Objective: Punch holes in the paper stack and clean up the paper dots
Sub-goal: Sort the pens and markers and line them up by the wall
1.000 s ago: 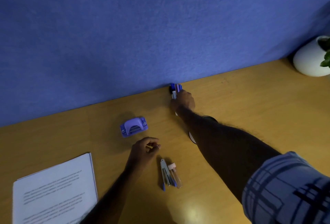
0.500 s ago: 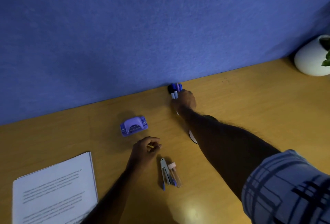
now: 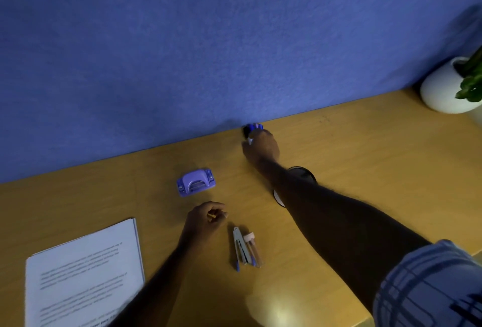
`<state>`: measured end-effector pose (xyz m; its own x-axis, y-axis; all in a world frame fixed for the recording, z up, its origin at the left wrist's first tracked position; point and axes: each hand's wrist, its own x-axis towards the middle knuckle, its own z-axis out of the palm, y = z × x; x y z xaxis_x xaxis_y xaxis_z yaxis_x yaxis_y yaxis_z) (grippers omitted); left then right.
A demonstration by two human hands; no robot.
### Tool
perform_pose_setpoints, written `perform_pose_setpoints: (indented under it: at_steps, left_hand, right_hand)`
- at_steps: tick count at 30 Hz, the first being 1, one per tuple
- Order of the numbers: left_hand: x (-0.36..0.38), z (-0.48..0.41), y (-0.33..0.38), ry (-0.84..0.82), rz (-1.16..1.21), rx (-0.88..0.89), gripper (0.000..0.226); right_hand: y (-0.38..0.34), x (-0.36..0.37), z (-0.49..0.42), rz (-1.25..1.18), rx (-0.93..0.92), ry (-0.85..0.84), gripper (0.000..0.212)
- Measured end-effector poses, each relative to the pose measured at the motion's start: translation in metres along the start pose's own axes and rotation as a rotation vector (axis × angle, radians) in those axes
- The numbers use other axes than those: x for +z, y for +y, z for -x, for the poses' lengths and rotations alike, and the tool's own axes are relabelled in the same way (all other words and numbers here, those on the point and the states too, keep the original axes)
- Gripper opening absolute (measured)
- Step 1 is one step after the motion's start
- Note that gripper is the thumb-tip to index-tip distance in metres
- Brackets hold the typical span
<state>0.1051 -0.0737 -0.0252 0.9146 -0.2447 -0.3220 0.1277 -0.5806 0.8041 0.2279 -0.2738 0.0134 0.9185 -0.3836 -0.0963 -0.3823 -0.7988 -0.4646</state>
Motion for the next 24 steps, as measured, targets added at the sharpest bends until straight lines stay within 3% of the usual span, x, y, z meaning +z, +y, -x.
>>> perform_pose_setpoints:
  at_steps: [10, 18, 24]
  left_hand:
    - [-0.001, 0.026, -0.022, 0.003, -0.153, -0.087, 0.022]
    - [0.011, 0.049, -0.021, 0.000, -0.189, -0.143, 0.020]
    - [0.026, 0.057, -0.003, -0.111, -0.369, 0.176, 0.053]
  right_hand:
    - [-0.001, 0.004, 0.096, 0.061, -0.282, -0.021, 0.031]
    - [0.057, 0.009, 0.170, -0.003, -0.109, -0.308, 0.029]
    - [0.082, 0.004, 0.188, -0.037, -0.161, -0.482, 0.049]
